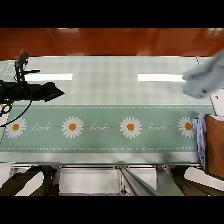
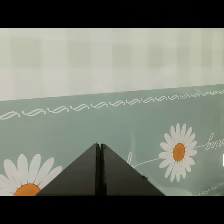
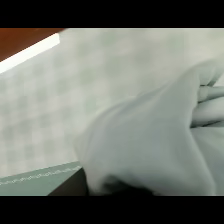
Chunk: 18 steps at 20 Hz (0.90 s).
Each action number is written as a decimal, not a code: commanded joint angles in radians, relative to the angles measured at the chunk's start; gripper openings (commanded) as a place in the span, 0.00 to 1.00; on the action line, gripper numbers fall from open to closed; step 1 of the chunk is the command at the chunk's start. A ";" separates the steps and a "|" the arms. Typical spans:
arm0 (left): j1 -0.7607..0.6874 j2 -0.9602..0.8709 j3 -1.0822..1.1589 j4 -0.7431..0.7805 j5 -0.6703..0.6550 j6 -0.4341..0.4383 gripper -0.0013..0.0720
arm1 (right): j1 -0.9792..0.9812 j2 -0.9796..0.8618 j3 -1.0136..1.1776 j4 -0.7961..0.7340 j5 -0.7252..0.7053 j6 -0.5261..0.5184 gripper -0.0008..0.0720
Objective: Fold the shirts.
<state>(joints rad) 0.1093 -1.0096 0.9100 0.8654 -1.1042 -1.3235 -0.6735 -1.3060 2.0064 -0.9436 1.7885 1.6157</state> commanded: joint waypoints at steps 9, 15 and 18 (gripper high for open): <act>0.048 -0.001 0.000 -0.005 0.073 0.060 0.05 | -0.496 0.295 -0.560 -0.246 0.069 -0.039 0.05; 0.048 -0.004 0.000 -0.005 0.200 0.060 0.05 | -0.554 0.471 -0.783 -0.689 0.070 -0.008 0.05; 0.048 -0.004 0.000 -0.005 0.226 0.060 0.05 | -0.554 0.515 -0.872 -0.797 0.071 0.008 0.05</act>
<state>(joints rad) 0.1570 -1.0126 0.9096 0.8600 -0.9241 -1.2640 -1.2167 -0.8436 1.2251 -1.5677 1.8545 1.6024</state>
